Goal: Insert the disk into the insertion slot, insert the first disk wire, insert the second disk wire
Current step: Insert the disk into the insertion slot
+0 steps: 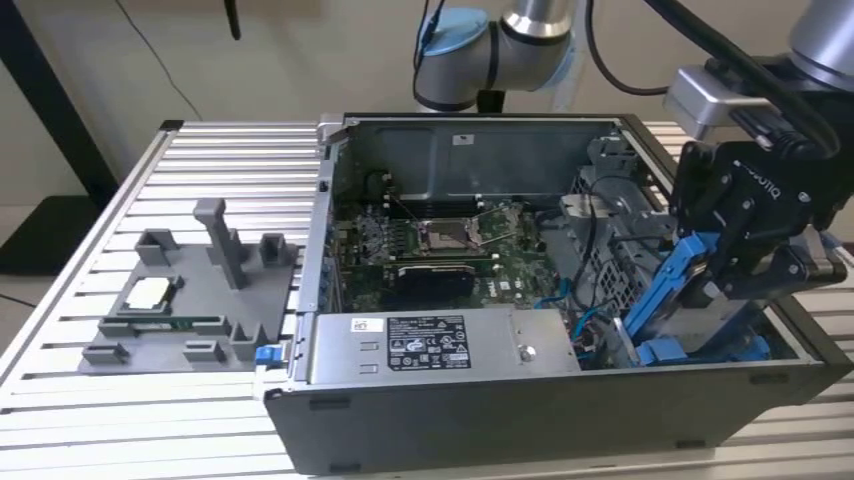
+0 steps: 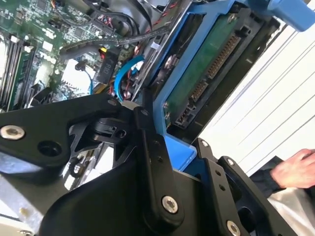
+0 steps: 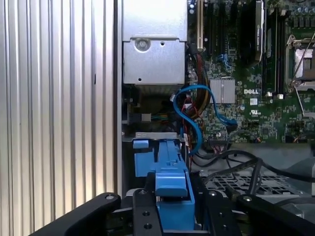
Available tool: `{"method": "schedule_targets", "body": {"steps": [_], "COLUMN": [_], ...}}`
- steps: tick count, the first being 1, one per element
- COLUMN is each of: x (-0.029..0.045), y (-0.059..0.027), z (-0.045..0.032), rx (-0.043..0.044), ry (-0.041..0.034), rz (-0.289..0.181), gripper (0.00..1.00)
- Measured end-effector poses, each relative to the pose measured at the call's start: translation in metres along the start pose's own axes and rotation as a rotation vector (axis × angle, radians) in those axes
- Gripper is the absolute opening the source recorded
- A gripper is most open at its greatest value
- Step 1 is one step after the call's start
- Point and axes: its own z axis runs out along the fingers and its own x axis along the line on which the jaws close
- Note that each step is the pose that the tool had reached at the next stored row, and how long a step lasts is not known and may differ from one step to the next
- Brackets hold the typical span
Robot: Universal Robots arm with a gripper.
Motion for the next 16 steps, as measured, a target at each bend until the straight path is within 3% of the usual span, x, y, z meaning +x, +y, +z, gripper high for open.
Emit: {"method": "schedule_targets", "body": {"steps": [4,5,7,16], "x": [-0.0005,-0.0006,-0.0006,-0.0007], "y": [0.0027,0.0027,0.0027,0.0029], "z": [0.0003,0.0002,0.0001,-0.0041], "rx": [-0.0002,-0.0003,-0.0002,-0.0005], "ry": [-0.024,-0.0257,-0.026,-0.0264], "rz": [0.001,0.001,0.001,0.002], "gripper": [0.4,0.4,0.33,0.33]}}
